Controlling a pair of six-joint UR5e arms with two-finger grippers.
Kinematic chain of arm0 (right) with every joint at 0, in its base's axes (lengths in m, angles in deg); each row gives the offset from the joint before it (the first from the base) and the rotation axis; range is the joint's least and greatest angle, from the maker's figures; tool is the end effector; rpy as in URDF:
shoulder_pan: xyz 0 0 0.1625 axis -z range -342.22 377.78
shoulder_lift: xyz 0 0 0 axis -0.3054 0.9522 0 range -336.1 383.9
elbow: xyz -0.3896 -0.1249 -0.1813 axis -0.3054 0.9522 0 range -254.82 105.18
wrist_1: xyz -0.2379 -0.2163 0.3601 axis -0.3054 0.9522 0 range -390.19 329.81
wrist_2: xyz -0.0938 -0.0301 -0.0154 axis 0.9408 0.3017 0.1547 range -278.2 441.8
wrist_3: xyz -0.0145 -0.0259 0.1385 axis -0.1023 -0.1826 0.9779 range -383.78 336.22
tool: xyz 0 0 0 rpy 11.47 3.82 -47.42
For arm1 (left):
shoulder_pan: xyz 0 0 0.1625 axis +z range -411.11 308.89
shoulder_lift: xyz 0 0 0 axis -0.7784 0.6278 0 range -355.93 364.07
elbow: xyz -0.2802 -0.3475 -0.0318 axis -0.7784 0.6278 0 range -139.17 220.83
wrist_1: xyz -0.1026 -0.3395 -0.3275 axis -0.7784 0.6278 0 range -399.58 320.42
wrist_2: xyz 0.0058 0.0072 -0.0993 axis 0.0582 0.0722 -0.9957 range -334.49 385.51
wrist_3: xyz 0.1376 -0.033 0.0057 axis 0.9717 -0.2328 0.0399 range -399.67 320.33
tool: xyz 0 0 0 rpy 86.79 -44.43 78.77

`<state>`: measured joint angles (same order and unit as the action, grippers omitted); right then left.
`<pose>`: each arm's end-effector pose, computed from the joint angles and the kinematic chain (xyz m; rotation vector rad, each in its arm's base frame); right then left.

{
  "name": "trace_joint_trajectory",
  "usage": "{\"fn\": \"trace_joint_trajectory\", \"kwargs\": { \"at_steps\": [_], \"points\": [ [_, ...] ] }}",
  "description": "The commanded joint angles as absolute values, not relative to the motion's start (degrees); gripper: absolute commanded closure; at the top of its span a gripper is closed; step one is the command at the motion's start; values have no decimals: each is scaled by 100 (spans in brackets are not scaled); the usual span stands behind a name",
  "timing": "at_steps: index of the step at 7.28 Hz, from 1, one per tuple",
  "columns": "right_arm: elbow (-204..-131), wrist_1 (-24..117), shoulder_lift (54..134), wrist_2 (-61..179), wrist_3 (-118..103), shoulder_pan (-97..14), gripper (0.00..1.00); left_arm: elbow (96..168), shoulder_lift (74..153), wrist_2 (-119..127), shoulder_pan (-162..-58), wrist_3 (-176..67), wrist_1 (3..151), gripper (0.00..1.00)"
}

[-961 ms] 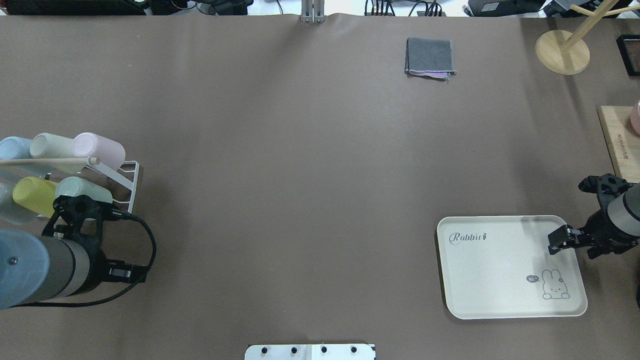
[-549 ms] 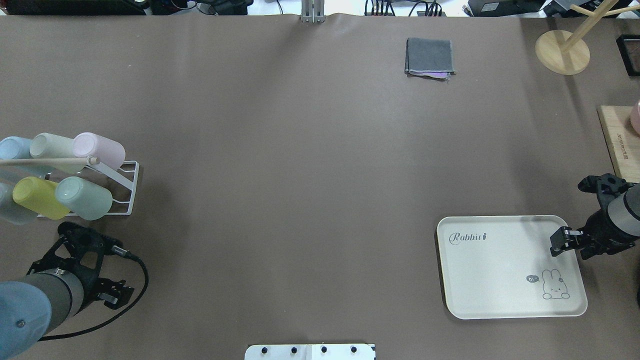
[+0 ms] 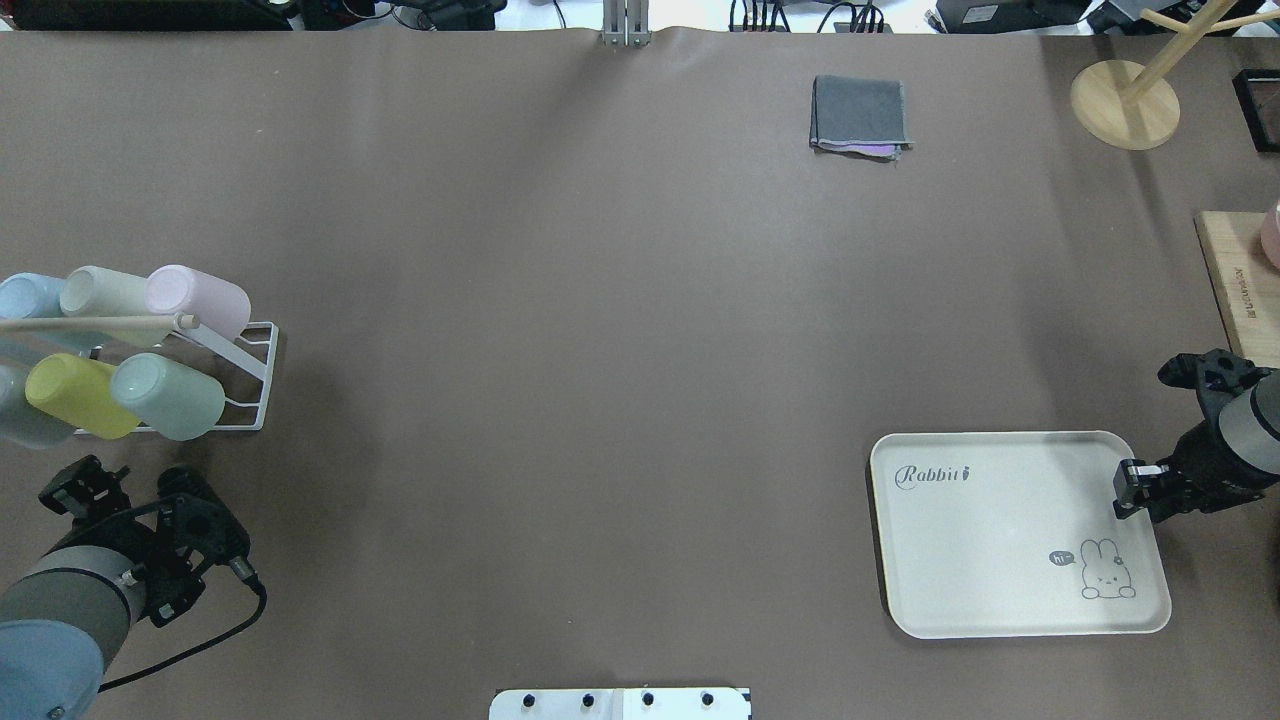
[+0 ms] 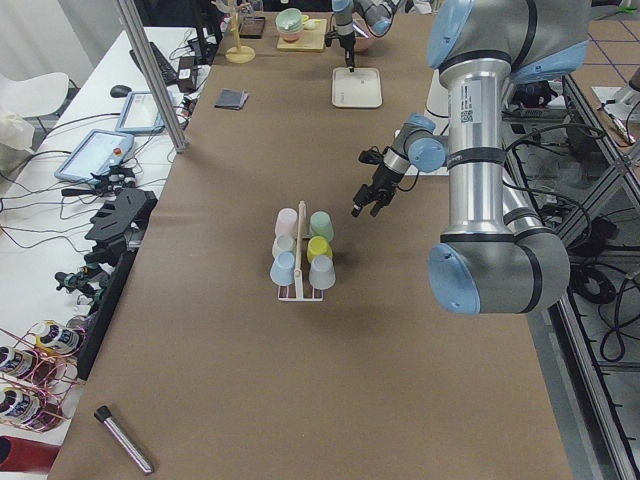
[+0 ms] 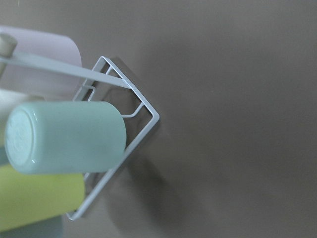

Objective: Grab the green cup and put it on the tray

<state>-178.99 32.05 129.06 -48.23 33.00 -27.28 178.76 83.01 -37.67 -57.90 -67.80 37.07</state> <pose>-0.3126 -0.3730 0.6543 -0.2486 -0.7794 0.0317 0.4008 -0.2463 0.3994 0.6267 0.0747 0.8344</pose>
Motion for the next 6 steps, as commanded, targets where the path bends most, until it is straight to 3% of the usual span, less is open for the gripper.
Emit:
{"fn": "trace_joint_trajectory", "kwargs": {
  "at_steps": [1, 4, 6],
  "points": [
    [-17897, 3204, 12920, -4837, 3300, -2731, 56, 17882, 8282, -3146, -5657, -5090, 3347, 3],
    [-17853, 3213, 12920, -4837, 3291, -2722, 59, 17812, 8326, -2592, -5630, -2842, 2908, 3],
    [-17853, 3213, 12920, -4924, 3300, -2722, 80, 17776, 8317, -2293, -5630, -1224, 2872, 4]
  ]
}}
